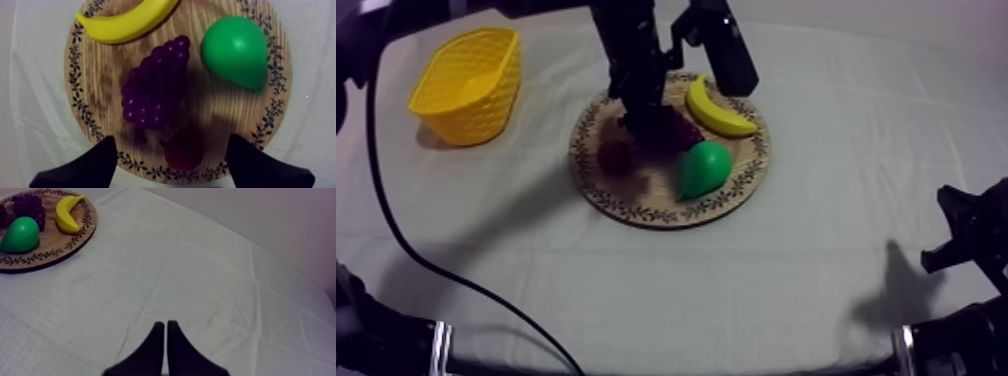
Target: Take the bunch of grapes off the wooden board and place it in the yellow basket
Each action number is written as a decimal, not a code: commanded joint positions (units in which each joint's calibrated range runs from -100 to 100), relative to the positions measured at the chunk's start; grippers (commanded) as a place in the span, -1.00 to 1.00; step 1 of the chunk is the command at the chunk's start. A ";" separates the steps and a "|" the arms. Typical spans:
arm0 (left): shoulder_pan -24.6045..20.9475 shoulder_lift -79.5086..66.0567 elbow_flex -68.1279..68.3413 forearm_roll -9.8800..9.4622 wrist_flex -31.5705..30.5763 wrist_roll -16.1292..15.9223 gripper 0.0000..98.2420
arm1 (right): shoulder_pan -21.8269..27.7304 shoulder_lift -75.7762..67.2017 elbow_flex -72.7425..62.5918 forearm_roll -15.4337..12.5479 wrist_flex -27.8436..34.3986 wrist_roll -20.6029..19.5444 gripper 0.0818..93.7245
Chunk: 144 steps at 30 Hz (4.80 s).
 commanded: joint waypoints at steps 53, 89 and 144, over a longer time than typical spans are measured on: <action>-0.93 22.01 -16.96 -5.77 -0.38 -0.33 0.45 | 0.02 -0.01 -0.02 0.00 -0.03 0.02 -0.99; 0.27 -2.31 -7.64 -4.00 3.56 6.30 -0.05 | 0.02 -0.01 -0.02 0.00 -0.03 0.02 -0.99; -32.00 -6.95 -10.00 0.74 13.80 13.07 -0.07 | 0.02 -0.01 -0.02 0.00 -0.03 0.02 -0.99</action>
